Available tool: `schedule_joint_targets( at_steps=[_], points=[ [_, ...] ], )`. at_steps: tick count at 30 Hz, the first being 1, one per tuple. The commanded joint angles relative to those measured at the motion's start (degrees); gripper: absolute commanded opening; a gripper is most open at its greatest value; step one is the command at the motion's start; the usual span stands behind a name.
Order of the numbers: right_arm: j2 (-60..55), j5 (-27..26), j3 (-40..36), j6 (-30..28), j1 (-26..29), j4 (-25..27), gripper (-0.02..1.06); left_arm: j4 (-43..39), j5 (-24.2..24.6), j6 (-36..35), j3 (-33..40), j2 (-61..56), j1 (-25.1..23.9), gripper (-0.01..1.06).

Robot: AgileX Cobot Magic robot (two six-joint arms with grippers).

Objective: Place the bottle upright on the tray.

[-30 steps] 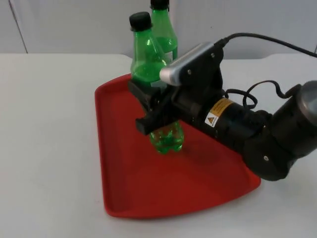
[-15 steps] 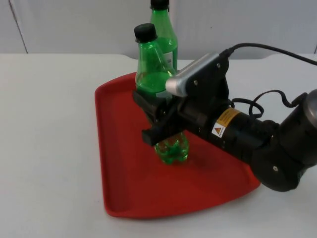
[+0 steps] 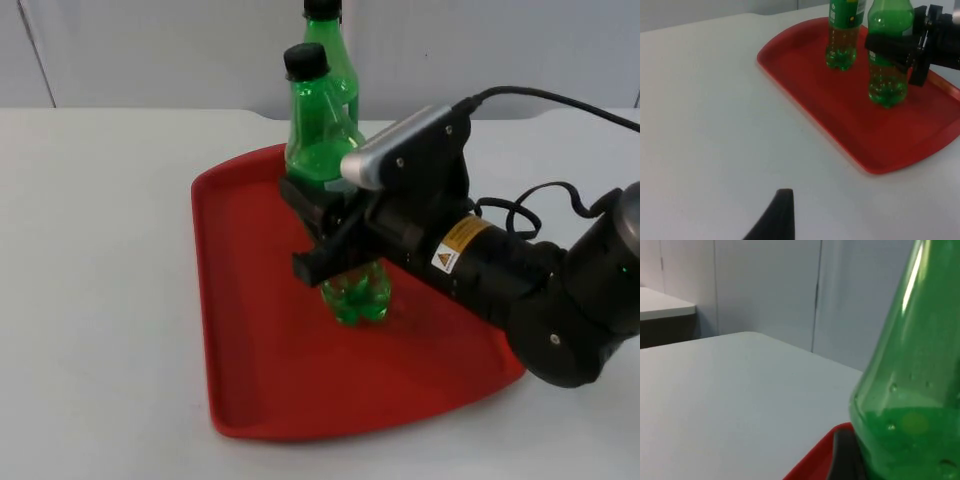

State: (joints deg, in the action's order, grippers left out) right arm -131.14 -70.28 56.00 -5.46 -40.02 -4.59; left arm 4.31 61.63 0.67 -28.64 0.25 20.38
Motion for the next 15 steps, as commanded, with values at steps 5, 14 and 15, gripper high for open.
schedule_joint_targets(
  at_steps=[5,14,15],
  points=[
    [0.13,0.31,-0.68,-0.77,0.35,0.72,0.0,0.81,-0.17,0.15,0.28,-0.25,0.34,1.05],
    [0.13,0.31,-2.27,-1.16,0.35,0.85,0.2,0.81,-0.17,0.15,0.28,-0.25,0.34,1.05],
    [0.13,0.31,-2.84,-1.16,0.35,0.85,0.26,0.81,-0.17,0.15,0.28,-0.25,0.34,1.05]
  ],
)
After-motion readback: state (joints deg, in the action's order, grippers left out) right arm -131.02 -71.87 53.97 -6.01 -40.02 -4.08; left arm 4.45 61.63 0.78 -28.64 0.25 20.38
